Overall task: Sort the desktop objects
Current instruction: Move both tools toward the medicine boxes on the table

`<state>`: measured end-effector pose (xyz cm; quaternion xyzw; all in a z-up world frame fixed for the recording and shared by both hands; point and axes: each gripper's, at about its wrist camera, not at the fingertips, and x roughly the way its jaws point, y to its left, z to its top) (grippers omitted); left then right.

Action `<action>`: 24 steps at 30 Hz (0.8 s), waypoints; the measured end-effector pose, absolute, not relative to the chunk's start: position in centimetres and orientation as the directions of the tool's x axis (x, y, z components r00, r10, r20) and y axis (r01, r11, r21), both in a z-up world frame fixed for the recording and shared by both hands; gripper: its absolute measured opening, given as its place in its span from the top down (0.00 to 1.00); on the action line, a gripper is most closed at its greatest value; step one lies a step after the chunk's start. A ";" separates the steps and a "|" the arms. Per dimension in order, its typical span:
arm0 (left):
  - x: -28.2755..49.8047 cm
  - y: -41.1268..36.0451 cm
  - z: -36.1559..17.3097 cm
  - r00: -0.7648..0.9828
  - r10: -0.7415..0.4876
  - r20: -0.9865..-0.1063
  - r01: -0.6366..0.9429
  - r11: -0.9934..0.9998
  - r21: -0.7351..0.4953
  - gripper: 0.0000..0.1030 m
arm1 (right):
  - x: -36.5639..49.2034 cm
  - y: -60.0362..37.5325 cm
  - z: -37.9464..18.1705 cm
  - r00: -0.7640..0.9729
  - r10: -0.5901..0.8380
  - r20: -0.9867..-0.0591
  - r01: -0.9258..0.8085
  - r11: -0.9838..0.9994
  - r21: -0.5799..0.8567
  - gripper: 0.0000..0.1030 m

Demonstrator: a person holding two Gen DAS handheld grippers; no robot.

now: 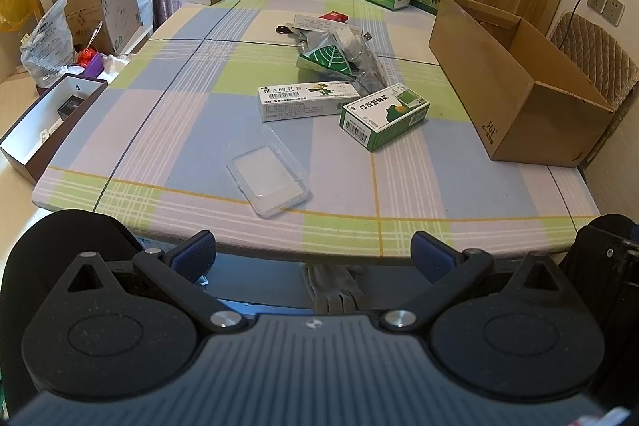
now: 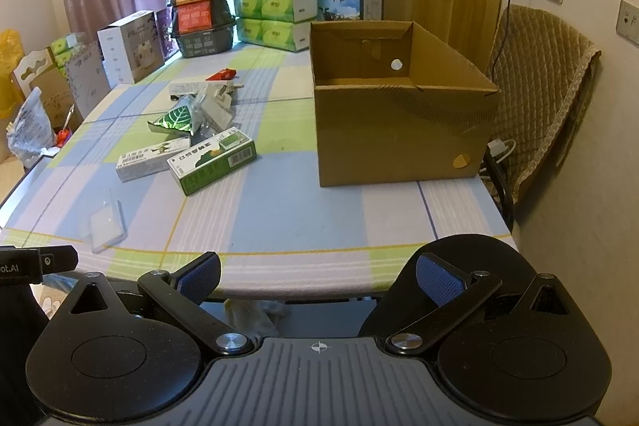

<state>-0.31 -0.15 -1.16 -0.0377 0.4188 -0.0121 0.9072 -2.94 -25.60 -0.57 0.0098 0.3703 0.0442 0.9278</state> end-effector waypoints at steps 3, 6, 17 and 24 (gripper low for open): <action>-0.3 -0.2 -1.2 0.648 -0.053 -0.760 -0.009 0.997 -0.078 0.01 | -3.0 -25.6 -0.6 0.720 0.089 -0.688 -0.076 0.996 0.049 0.02; -0.3 -0.2 -1.1 0.647 -0.054 -0.761 -0.010 0.997 -0.080 0.01 | -3.0 -25.5 -0.6 0.720 0.089 -0.688 -0.076 0.996 0.049 0.02; -0.3 -0.3 -1.2 0.646 -0.056 -0.761 -0.010 0.997 -0.082 0.01 | -3.0 -25.5 -0.7 0.721 0.091 -0.687 -0.076 0.996 0.052 0.02; -0.3 -0.3 -1.2 0.647 -0.056 -0.761 -0.011 0.997 -0.083 0.01 | -2.9 -25.6 -0.8 0.716 0.098 -0.691 -0.083 0.995 0.055 0.02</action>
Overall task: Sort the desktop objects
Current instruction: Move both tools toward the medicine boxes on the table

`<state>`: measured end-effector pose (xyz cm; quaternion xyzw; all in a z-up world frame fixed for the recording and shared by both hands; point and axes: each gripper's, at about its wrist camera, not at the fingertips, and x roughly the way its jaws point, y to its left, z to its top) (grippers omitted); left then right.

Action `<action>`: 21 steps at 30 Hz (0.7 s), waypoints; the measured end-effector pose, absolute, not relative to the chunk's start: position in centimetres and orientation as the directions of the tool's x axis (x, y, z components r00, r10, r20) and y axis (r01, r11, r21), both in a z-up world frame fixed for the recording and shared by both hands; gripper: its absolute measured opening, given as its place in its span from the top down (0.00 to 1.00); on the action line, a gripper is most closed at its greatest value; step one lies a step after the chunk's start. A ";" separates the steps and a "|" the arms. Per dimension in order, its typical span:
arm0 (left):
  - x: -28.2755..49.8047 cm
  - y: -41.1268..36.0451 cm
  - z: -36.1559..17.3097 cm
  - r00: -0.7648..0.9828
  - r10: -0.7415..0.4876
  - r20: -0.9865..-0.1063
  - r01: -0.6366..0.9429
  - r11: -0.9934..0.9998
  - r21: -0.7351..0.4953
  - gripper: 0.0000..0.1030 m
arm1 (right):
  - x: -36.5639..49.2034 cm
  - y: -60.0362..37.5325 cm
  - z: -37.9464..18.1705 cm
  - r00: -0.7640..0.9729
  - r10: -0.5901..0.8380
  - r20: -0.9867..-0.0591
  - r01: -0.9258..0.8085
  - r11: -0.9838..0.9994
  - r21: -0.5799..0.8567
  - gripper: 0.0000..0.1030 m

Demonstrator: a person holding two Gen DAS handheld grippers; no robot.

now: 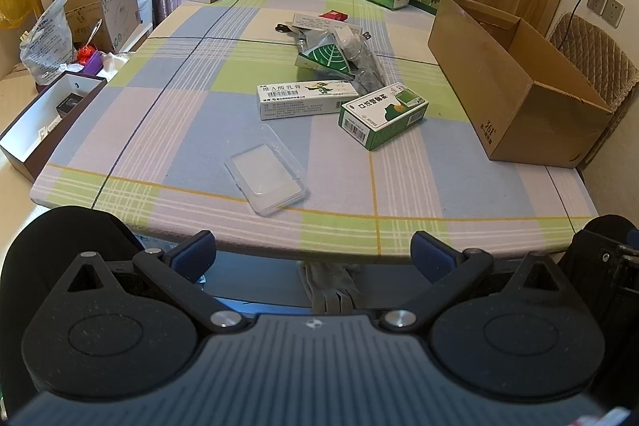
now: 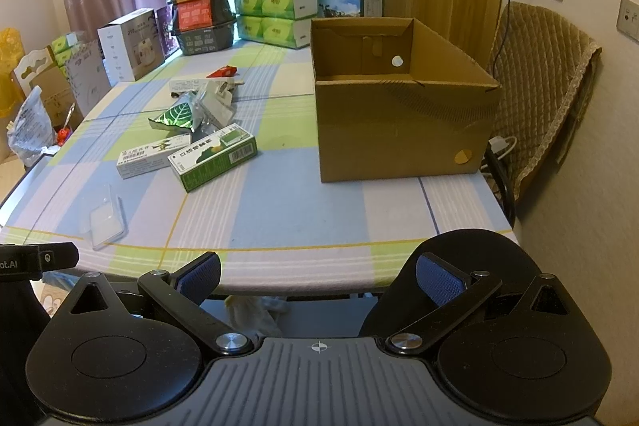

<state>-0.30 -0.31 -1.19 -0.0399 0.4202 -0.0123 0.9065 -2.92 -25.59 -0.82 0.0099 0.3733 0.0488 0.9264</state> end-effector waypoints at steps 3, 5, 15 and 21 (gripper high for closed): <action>-0.3 -0.3 -1.2 0.647 -0.056 -0.761 -0.012 0.996 -0.083 0.01 | -2.9 -25.6 -0.8 0.717 0.098 -0.691 -0.083 0.995 0.055 0.02; -0.3 -0.3 -1.2 0.647 -0.055 -0.761 -0.012 0.997 -0.082 0.01 | -3.0 -25.6 -0.9 0.717 0.098 -0.690 -0.081 0.995 0.056 0.02; -0.3 -0.3 -1.2 0.647 -0.055 -0.760 -0.011 0.997 -0.082 0.01 | -3.0 -25.5 -0.9 0.717 0.098 -0.690 -0.082 0.995 0.057 0.02; -0.2 -0.2 -1.2 0.648 -0.048 -0.760 -0.018 0.997 -0.078 0.01 | -2.7 -25.4 -1.1 0.709 0.106 -0.697 -0.091 0.994 0.058 0.02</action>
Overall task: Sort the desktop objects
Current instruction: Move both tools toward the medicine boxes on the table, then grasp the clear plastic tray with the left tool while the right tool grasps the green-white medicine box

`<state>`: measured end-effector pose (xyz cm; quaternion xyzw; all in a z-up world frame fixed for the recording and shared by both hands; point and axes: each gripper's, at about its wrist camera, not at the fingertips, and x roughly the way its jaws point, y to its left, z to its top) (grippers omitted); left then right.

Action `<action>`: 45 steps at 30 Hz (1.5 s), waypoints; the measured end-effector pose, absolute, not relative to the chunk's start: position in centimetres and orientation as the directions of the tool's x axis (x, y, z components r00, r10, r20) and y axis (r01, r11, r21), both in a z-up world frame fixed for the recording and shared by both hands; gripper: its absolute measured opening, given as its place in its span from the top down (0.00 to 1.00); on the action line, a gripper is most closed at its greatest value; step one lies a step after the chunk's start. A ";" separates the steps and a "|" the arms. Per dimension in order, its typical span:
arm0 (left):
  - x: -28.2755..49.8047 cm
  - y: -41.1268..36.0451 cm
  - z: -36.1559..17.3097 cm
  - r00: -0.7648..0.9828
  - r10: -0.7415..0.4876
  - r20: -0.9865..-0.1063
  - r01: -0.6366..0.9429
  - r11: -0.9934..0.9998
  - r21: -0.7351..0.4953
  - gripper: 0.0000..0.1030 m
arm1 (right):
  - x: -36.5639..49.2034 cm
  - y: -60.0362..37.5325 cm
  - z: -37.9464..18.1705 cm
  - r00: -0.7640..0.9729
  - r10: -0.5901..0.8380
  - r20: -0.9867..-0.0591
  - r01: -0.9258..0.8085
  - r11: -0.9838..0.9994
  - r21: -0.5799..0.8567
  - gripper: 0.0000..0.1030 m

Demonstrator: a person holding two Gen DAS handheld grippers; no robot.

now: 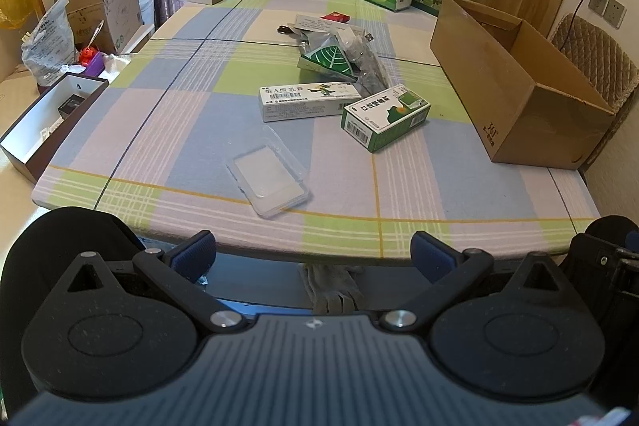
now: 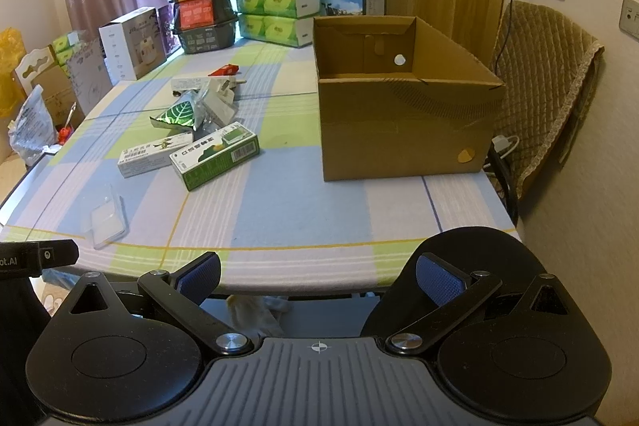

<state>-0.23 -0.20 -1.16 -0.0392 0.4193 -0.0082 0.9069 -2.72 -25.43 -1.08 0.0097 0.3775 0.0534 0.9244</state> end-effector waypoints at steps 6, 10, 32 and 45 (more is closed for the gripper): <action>0.6 -0.1 -1.5 0.638 -0.040 -0.769 -0.024 0.997 -0.071 0.01 | -1.5 -25.0 -1.3 0.701 0.119 -0.703 -0.103 0.993 0.066 0.02; 1.4 0.0 -1.8 0.634 -0.027 -0.773 -0.033 0.998 -0.062 0.01 | -0.4 -24.4 -1.5 0.691 0.137 -0.710 -0.120 0.990 0.074 0.02; 7.7 1.9 -5.1 0.597 0.034 -0.801 -0.104 0.994 -0.036 0.01 | 5.5 -20.9 -3.9 0.665 0.240 -0.707 -0.224 0.968 0.118 0.02; 12.8 2.8 -8.4 0.563 0.043 -0.825 -0.104 0.994 -0.020 0.15 | 9.2 -18.2 -6.2 0.631 0.253 -0.734 -0.280 0.956 0.090 0.02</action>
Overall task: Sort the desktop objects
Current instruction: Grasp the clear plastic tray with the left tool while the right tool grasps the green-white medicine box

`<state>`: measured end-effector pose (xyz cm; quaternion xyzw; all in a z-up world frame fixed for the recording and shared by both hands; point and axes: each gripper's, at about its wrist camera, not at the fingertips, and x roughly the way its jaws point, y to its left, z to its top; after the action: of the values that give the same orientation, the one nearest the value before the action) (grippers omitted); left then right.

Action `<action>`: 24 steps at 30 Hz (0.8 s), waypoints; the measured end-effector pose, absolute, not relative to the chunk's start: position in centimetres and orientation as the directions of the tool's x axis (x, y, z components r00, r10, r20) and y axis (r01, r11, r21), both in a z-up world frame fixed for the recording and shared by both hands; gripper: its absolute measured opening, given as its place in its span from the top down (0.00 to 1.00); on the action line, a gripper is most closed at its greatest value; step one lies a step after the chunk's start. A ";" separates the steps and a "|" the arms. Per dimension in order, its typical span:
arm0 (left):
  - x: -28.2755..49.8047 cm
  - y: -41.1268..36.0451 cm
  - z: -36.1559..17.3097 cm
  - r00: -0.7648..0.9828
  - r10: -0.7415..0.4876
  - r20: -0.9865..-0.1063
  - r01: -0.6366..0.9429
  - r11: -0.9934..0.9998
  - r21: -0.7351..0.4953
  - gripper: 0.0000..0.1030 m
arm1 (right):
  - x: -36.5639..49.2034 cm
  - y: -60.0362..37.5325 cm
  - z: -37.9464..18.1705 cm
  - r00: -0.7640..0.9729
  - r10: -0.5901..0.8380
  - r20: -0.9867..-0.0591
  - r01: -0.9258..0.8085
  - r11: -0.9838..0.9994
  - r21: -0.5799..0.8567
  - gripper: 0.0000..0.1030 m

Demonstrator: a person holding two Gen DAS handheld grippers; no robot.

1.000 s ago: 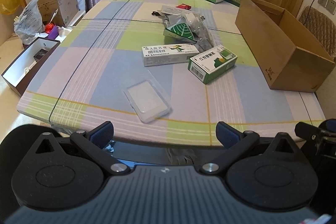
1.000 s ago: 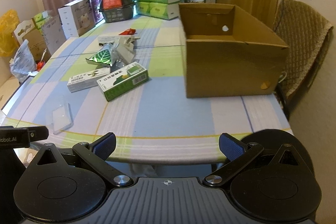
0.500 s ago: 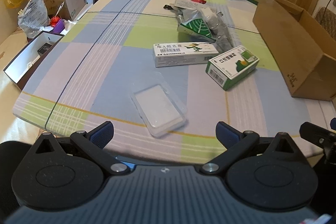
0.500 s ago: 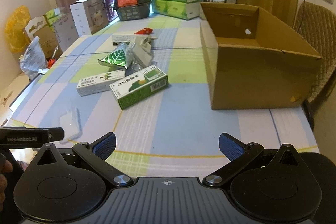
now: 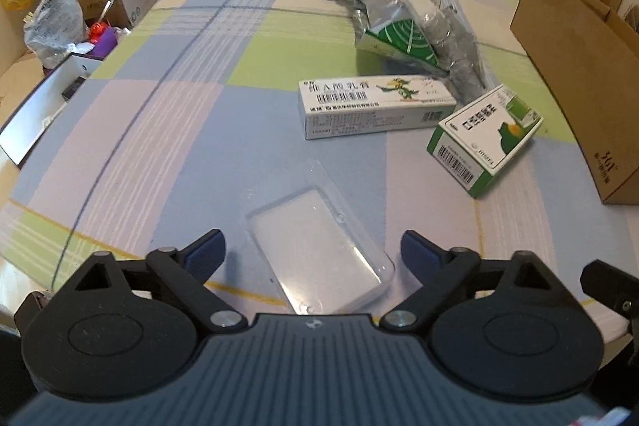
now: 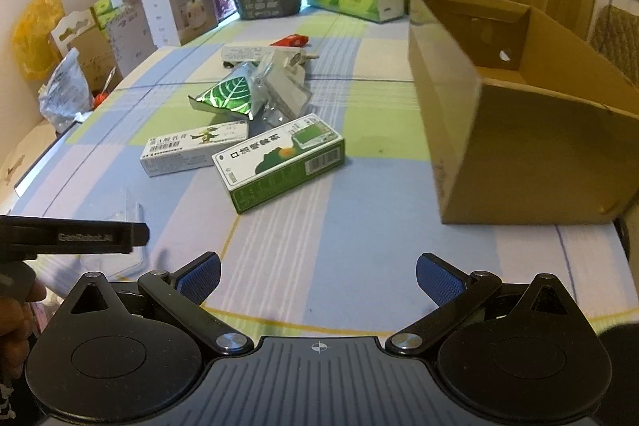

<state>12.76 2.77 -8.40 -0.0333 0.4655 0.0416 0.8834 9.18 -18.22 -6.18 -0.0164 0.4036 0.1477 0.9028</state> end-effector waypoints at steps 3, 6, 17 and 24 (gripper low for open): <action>13.2 2.7 -8.9 0.559 0.040 -0.828 -0.088 0.996 -0.011 0.27 | 10.1 -17.8 -6.5 0.629 0.259 -0.733 -0.293 0.952 0.084 0.02; 13.6 2.8 -9.0 0.565 0.037 -0.824 -0.081 0.997 -0.011 0.48 | 11.1 -17.2 -6.7 0.627 0.268 -0.732 -0.311 0.947 0.081 0.02; 16.1 4.2 -8.5 0.602 -0.012 -0.798 -0.043 0.998 -0.048 0.50 | 16.1 -14.1 -7.3 0.615 0.295 -0.732 -0.291 0.947 0.137 0.02; 17.2 5.3 -8.7 0.603 -0.022 -0.797 -0.055 0.996 -0.069 0.50 | 19.4 -11.7 -8.5 0.608 0.249 -0.754 -0.206 0.967 0.153 0.02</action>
<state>17.25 5.28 -8.66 -0.0431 0.4454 0.0093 0.8943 19.43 -11.70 -8.45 0.0254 0.4241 0.1268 0.8964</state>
